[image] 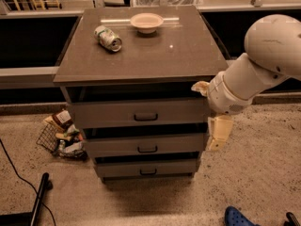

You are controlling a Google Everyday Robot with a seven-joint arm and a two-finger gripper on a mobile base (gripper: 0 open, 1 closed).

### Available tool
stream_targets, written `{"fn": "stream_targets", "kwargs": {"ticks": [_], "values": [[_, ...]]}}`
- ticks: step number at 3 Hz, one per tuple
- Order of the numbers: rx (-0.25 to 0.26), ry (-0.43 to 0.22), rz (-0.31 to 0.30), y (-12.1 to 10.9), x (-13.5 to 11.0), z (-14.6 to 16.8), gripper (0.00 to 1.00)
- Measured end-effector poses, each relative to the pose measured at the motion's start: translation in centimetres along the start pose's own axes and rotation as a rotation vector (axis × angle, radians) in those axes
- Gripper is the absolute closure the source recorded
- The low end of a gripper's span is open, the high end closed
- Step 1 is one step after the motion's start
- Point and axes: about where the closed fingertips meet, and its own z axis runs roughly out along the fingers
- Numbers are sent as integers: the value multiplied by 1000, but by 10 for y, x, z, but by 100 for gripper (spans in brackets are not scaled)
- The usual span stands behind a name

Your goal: Open top drawer

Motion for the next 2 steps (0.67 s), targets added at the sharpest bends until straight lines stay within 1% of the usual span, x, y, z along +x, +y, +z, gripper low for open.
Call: {"fn": "stream_targets", "kwargs": {"ticks": [1,2], "values": [[0,0,0,0,0,0,0],[-22,20,-21,-8,6,28,0]]}}
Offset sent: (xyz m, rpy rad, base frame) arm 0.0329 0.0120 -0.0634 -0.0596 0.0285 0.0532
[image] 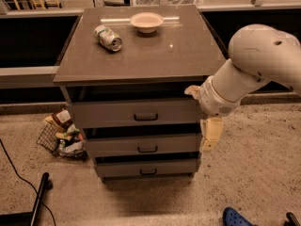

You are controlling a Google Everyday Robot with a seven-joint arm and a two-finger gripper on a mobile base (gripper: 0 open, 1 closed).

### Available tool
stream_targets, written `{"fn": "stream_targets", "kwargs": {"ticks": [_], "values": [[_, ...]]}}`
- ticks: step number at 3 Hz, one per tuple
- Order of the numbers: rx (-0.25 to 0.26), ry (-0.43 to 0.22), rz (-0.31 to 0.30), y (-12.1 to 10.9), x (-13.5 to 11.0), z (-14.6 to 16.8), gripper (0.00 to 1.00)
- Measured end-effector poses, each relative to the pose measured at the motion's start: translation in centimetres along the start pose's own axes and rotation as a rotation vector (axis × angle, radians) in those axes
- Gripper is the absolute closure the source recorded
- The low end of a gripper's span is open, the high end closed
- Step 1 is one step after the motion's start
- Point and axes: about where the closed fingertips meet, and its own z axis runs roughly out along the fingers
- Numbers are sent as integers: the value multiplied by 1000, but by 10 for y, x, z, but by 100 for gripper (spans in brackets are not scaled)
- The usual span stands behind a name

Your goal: Open top drawer

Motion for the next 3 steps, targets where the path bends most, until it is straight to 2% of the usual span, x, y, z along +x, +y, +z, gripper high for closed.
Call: {"fn": "stream_targets", "kwargs": {"ticks": [1,2,3], "values": [[-9,38,-14,-15,16,43,0],[15,78,-19,-33,30,74,0],[66,95,-27,-57,40,90,0]]}}
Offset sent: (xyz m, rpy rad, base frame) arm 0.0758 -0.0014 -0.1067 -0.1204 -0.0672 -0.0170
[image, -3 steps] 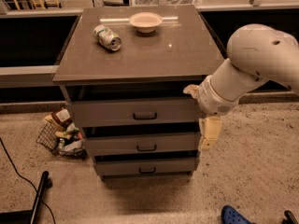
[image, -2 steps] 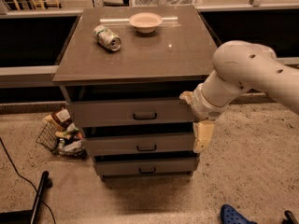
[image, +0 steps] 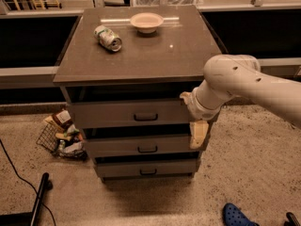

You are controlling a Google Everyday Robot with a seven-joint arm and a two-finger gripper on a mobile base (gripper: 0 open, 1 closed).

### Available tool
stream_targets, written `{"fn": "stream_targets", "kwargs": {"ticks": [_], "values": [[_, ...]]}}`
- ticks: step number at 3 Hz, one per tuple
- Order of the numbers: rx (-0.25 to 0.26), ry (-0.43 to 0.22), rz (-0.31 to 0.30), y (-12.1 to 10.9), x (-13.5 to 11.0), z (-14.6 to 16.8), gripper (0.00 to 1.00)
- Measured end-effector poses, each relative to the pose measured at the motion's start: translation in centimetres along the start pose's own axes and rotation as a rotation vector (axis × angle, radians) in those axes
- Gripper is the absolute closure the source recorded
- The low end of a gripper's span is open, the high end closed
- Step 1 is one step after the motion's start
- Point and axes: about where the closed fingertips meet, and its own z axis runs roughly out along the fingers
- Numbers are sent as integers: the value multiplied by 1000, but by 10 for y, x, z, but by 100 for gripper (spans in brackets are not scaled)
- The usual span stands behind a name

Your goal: Open top drawer

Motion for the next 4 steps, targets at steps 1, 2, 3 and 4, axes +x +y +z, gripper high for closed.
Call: {"fn": "stream_targets", "kwargs": {"ticks": [1,2,3,4], "values": [[45,12,-9,-21,4,9,0],[44,6,-26,-38,3,23,0],[22,-6,-45,-49,0,38,0],[-2,-12,-58,-56,-5,51,0]]}}
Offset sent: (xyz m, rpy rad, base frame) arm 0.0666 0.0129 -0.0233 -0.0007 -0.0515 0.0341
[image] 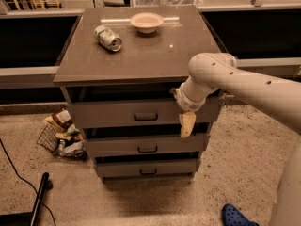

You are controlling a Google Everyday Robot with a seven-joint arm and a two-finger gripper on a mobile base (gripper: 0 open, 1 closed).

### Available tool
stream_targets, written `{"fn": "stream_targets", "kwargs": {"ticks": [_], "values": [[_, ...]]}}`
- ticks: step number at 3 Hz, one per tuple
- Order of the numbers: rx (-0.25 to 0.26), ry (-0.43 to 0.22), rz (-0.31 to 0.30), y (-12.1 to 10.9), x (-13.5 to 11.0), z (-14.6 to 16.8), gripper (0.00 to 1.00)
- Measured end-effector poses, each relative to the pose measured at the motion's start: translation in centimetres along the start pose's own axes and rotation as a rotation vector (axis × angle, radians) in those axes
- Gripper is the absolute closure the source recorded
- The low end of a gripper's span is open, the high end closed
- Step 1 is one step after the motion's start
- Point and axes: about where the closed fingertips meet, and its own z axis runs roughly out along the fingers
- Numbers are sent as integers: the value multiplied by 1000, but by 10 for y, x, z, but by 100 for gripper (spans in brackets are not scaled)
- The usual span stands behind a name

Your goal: Open top drawer

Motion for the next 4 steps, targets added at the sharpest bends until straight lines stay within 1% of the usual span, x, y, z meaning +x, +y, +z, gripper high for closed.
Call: {"fn": "stream_targets", "kwargs": {"ticks": [2,3,4], "values": [[-45,-17,-20,-7,-6,21,0],[-58,-22,-28,-9,-8,27,19],[-67,-34,-33,-7,-9,29,42]]}}
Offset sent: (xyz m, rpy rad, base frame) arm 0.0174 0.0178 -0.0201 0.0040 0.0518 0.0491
